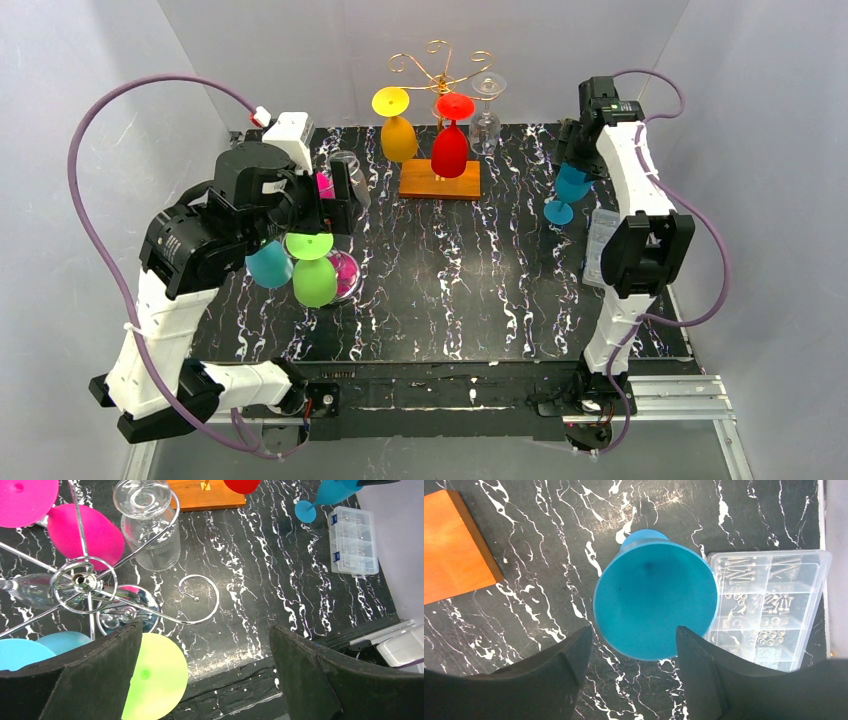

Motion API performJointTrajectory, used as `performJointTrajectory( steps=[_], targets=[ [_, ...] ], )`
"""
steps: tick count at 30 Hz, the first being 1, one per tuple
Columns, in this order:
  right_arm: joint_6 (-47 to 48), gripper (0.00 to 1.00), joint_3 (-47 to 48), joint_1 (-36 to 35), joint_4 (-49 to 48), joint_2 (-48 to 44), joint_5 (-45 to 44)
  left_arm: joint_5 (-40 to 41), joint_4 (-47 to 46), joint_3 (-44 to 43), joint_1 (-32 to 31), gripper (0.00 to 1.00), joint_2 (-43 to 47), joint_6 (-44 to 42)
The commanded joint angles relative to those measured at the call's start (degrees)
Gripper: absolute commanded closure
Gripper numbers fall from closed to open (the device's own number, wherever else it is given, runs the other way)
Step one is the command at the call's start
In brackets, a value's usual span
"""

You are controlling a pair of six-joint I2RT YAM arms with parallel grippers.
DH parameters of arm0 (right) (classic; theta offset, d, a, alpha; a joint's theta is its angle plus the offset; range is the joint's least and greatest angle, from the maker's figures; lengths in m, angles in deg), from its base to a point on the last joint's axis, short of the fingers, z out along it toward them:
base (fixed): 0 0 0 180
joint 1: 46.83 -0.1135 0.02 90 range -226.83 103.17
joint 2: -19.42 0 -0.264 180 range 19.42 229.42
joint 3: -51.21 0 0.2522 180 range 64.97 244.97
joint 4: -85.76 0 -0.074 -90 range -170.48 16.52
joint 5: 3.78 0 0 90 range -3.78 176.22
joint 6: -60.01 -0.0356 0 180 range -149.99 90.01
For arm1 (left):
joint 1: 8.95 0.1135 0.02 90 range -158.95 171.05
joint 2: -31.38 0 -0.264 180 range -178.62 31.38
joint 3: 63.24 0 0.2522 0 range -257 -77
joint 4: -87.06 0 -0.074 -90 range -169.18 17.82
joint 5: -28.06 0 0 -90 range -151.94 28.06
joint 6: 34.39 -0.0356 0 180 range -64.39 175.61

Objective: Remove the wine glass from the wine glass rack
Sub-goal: Place the wine glass at the center of the board, then pick up the wine glass from the wine rack.

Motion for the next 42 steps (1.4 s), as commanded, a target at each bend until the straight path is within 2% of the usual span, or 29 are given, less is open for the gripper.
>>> performJointTrajectory(
  steps=[1, 12, 23, 31, 42],
  targets=[
    [0.15, 0.27, 2.95, 0.23, 1.32, -6.08, -0.12, 4.09, 1.95, 0.44, -0.24, 0.02, 1.66, -0.65],
    [0.65, 0.02, 1.35, -0.21, 1.63, -15.6, 4.02, 7.56, 9.48, -0.21, -0.21, 0.02, 1.89, -3.95],
    [-1.54, 0.02, -1.96, -3.11, -1.19, -24.51, 10.98, 9.5, 13.65, 2.37, -1.53, 0.02, 2.52, -7.84],
    [-2.32, 0.02, -0.38, -6.36, -0.9, -25.64, 11.09, 12.95, 14.68, 2.57, -4.44, 0.02, 1.54, -9.25],
    [-2.08, 0.02, -0.1, -7.04, -0.96, -25.6, 11.09, 13.98, 16.62, 2.87, -6.32, 0.02, -0.9, -9.18]
  ],
)
